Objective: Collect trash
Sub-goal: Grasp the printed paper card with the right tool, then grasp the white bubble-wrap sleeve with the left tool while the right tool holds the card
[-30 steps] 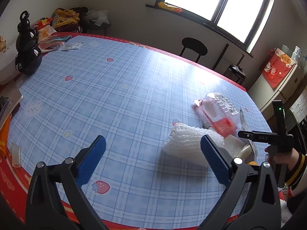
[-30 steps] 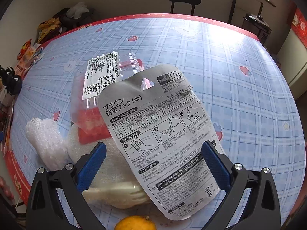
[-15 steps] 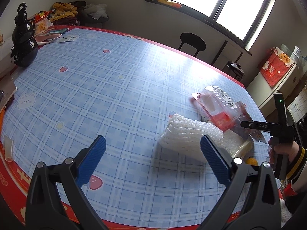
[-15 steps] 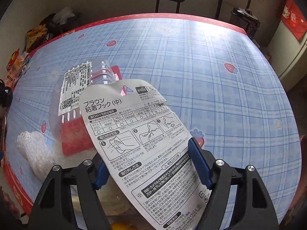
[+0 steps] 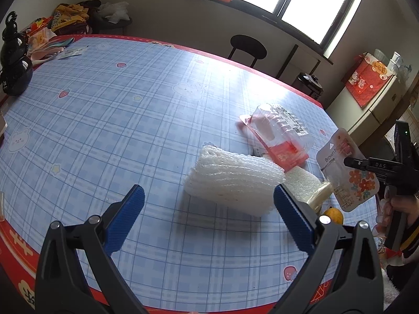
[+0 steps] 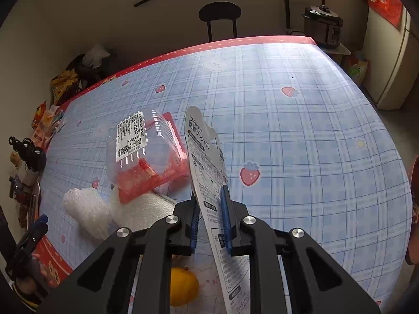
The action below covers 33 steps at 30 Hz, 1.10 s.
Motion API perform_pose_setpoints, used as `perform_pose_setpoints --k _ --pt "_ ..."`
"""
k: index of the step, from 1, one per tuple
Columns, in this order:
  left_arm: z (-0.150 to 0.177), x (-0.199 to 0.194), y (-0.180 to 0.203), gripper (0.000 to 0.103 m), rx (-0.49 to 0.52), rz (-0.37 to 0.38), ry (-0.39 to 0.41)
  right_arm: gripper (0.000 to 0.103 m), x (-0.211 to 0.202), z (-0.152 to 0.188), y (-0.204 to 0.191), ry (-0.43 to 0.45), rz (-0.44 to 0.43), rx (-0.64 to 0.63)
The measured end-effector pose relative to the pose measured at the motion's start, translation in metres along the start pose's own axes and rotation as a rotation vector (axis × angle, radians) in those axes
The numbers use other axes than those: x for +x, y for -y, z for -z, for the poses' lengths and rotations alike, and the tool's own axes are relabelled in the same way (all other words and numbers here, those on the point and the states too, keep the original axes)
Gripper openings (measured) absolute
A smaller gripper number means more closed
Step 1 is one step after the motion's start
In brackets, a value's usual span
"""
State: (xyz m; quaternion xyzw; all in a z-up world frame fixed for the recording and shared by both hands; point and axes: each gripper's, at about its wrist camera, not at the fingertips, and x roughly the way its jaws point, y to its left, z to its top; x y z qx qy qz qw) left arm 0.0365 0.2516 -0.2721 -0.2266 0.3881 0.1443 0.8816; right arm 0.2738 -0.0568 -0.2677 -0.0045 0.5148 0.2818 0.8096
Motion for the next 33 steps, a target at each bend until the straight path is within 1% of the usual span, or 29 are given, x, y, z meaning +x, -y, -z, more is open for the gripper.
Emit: perform_pose_setpoints --k 4,10,12,14,16,17,19,21,22,23,28,33 --pt "0.004 0.010 0.008 0.097 0.023 0.009 -0.024 0.016 -0.008 0.009 0.000 0.009 -0.018 -0.004" --pt "0.006 0.032 0.020 0.097 0.085 -0.014 -0.066 0.016 -0.018 0.023 0.002 0.009 -0.023 -0.004" --pt "0.003 0.038 0.023 0.097 0.091 -0.013 -0.067 0.016 -0.023 0.026 0.006 0.015 -0.022 0.001" --pt "-0.003 0.042 0.024 0.097 0.075 -0.004 -0.057 0.016 -0.027 0.028 0.009 0.023 -0.018 0.008" --pt "-0.011 0.044 0.018 0.097 0.014 0.002 -0.048 0.016 -0.032 0.030 0.013 0.032 -0.014 0.013" --pt "-0.015 0.047 0.012 0.097 -0.040 -0.001 -0.063 0.016 -0.034 0.031 0.013 0.036 -0.010 0.015" --pt "-0.018 0.052 -0.003 0.097 -0.192 0.009 -0.109 0.016 -0.038 0.033 0.017 0.044 -0.002 0.018" --pt "-0.016 0.056 -0.016 0.097 -0.349 0.062 -0.134 0.016 -0.040 0.035 0.021 0.046 0.002 0.027" --pt "-0.015 0.059 -0.020 0.097 -0.407 0.075 -0.150 0.016 -0.041 0.036 0.024 0.046 0.003 0.032" --pt "-0.013 0.063 -0.020 0.097 -0.445 0.078 -0.163 0.016 -0.041 0.036 0.025 0.046 0.004 0.037" --pt "-0.014 0.079 -0.009 0.097 -0.520 0.048 -0.174 0.016 -0.043 0.035 0.027 0.053 0.013 0.036" --pt "-0.017 0.101 0.012 0.097 -0.523 -0.006 -0.181 0.016 -0.050 0.037 0.028 0.062 0.021 0.017"
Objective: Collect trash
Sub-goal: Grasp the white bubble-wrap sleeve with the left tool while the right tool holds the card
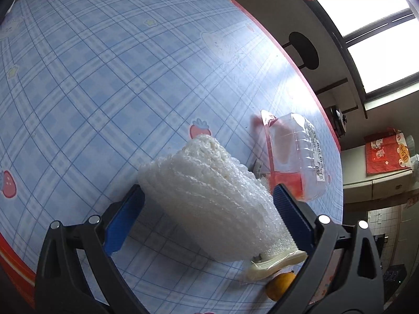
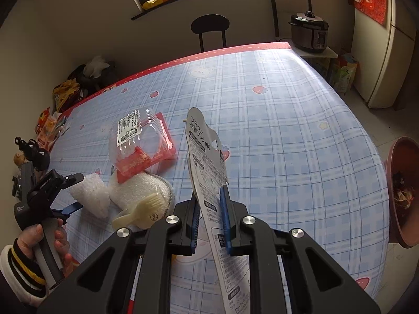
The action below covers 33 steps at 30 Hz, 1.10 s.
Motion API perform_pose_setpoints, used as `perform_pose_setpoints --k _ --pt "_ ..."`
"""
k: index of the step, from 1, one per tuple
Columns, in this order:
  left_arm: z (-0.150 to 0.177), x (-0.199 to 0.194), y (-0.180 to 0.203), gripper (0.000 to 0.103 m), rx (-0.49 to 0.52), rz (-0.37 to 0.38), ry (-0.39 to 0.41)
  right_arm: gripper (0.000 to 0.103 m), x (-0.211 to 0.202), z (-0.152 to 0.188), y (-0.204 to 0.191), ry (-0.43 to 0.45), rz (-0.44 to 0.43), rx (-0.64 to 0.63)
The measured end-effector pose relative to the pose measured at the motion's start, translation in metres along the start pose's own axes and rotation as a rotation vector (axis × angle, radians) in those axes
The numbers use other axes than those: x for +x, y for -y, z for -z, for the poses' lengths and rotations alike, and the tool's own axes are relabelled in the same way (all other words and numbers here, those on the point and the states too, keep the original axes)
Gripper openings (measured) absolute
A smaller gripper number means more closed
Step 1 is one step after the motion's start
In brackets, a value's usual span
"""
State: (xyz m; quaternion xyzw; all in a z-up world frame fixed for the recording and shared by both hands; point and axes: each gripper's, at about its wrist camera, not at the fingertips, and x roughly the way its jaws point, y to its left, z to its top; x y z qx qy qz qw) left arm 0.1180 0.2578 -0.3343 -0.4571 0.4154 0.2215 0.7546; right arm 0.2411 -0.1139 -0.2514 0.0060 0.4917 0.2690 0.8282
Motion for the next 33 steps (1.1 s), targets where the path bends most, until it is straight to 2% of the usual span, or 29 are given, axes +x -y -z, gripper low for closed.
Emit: perform_pose_setpoints --k 5,12,13,14,16,19,25,33 --pt "0.006 0.015 0.019 0.097 0.011 -0.081 0.037 0.016 -0.011 0.003 0.007 0.008 0.005 -0.009" --pt "0.005 0.025 0.035 0.095 0.033 -0.139 0.083 0.016 -0.025 0.012 0.021 0.020 0.016 0.001" --pt "0.005 0.023 0.035 0.085 0.033 -0.139 0.087 0.016 -0.027 0.013 0.022 0.022 0.018 0.002" --pt "0.005 0.022 0.035 0.067 0.032 -0.133 0.085 0.016 -0.029 0.014 0.023 0.024 0.018 0.005" --pt "0.004 0.018 0.030 0.062 0.029 -0.131 0.083 0.016 -0.033 0.016 0.026 0.028 0.014 0.012" --pt "0.004 0.005 0.021 0.050 0.021 -0.115 0.101 0.016 -0.037 0.018 0.029 0.035 0.005 0.019" --pt "0.005 -0.038 0.003 0.043 0.023 -0.069 0.162 0.016 -0.048 0.021 0.033 0.065 -0.020 0.024" --pt "0.020 -0.095 0.009 0.042 0.147 -0.042 0.234 0.016 -0.072 0.021 0.040 0.133 -0.061 0.038"
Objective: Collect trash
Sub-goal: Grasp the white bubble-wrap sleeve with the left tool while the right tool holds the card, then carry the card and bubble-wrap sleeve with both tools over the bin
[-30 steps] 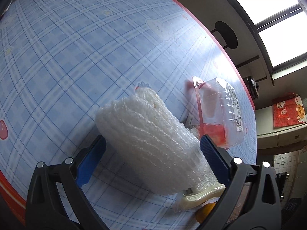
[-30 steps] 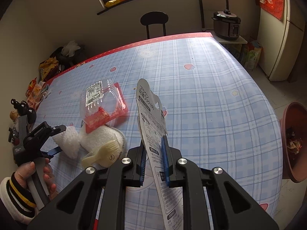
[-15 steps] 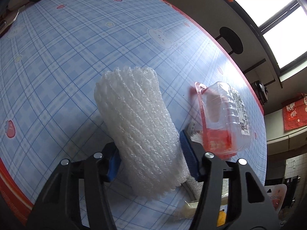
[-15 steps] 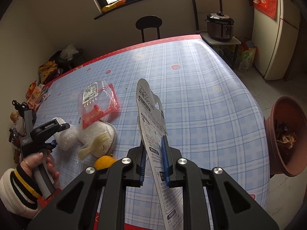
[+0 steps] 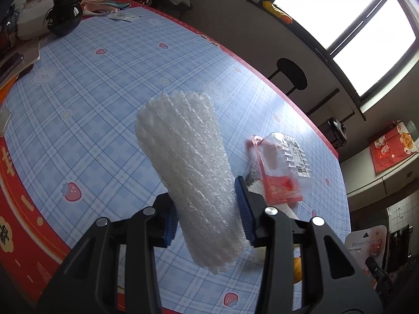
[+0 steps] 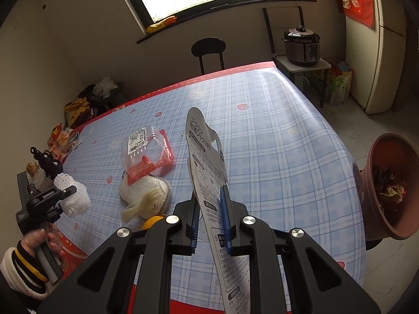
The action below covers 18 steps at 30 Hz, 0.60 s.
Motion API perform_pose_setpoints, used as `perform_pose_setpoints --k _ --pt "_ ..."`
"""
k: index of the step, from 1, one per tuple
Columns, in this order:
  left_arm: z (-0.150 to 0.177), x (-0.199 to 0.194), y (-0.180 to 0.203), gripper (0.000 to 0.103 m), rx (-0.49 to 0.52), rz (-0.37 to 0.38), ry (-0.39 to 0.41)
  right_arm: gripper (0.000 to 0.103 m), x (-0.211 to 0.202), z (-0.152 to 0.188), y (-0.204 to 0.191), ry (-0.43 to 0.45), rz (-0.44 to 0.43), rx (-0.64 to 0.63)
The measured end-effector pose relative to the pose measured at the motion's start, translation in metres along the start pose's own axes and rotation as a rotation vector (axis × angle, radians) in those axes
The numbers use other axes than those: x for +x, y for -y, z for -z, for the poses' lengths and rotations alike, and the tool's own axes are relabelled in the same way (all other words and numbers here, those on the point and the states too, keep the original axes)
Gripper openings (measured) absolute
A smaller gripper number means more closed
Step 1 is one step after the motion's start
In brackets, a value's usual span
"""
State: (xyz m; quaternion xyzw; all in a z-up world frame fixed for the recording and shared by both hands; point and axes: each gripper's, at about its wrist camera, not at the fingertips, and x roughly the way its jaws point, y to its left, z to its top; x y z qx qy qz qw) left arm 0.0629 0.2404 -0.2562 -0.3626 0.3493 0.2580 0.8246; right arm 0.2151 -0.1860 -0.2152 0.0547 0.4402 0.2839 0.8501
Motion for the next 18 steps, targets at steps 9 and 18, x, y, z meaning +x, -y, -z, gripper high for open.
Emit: perform_pose_setpoints --k 9,18 --pt "0.014 -0.055 0.056 0.042 0.211 0.101 0.052 0.016 -0.034 -0.002 0.032 0.088 -0.033 0.057" --pt "0.052 -0.077 0.160 0.042 0.429 0.248 0.035 0.016 -0.080 0.010 0.107 0.174 0.008 0.174"
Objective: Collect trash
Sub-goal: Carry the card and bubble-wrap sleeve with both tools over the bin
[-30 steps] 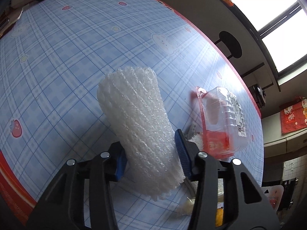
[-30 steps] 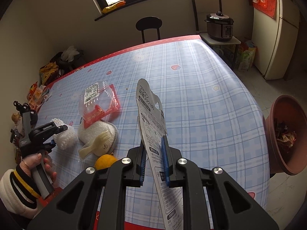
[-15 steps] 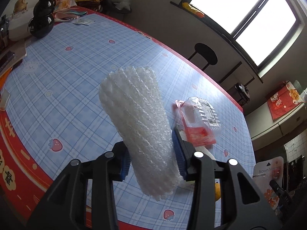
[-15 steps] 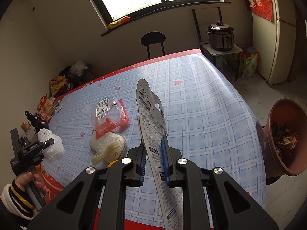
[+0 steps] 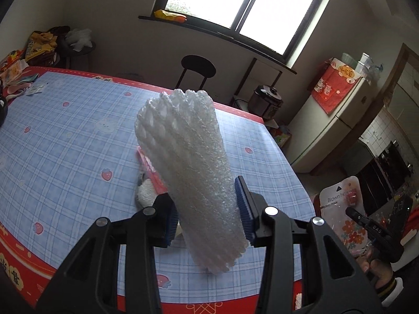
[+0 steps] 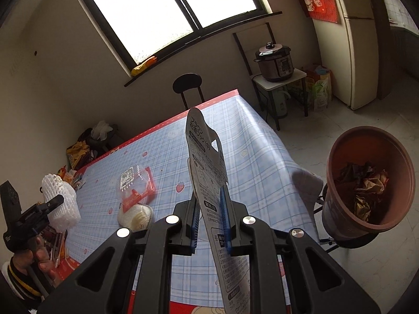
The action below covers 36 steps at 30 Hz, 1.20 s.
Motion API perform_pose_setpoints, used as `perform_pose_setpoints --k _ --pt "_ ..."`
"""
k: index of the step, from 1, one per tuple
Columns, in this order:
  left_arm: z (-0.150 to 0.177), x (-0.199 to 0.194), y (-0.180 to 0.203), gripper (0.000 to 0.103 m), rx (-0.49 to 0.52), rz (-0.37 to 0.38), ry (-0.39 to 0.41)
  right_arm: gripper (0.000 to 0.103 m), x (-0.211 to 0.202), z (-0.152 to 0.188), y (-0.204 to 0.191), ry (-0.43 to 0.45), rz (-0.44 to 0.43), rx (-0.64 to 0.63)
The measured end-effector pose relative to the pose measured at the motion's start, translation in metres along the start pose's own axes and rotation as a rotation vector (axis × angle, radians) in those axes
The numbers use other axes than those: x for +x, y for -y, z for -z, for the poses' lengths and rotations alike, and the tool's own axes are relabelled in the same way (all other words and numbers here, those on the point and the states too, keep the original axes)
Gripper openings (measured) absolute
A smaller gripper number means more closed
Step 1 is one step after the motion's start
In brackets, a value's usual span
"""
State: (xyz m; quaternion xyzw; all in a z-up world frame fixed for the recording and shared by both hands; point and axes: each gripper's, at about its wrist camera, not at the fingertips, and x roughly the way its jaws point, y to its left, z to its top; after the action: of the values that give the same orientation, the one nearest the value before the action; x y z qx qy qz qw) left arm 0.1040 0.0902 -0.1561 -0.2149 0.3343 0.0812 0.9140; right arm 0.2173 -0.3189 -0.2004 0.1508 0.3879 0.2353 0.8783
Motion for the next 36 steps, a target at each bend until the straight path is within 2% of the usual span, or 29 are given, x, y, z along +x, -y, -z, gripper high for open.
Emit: perform_pose_setpoints --k 9,14,22,30,32,33,34,36 --pt "0.014 0.028 0.113 0.042 0.140 0.142 -0.035 0.016 -0.052 -0.005 0.114 0.059 0.142 0.126" --pt "0.024 0.040 0.155 0.042 0.184 0.192 -0.049 0.016 -0.070 -0.017 0.168 0.083 0.211 0.167" --pt "0.038 0.054 0.169 0.042 0.168 0.177 -0.073 0.017 -0.061 -0.051 0.216 0.082 0.236 0.196" --pt "0.038 0.050 0.157 0.042 0.139 0.129 -0.068 0.017 -0.041 -0.086 0.209 0.097 0.193 0.158" --pt "0.038 0.048 0.156 0.043 0.142 0.124 -0.065 0.023 -0.038 -0.093 0.206 0.102 0.191 0.151" --pt "0.038 0.047 0.156 0.043 0.144 0.123 -0.064 0.038 -0.038 -0.095 0.204 0.109 0.190 0.152" --pt "0.037 0.047 0.157 0.043 0.147 0.123 -0.063 0.047 -0.039 -0.096 0.202 0.121 0.185 0.154" --pt "0.036 0.046 0.157 0.043 0.154 0.127 -0.061 0.053 -0.043 -0.097 0.197 0.133 0.175 0.152"
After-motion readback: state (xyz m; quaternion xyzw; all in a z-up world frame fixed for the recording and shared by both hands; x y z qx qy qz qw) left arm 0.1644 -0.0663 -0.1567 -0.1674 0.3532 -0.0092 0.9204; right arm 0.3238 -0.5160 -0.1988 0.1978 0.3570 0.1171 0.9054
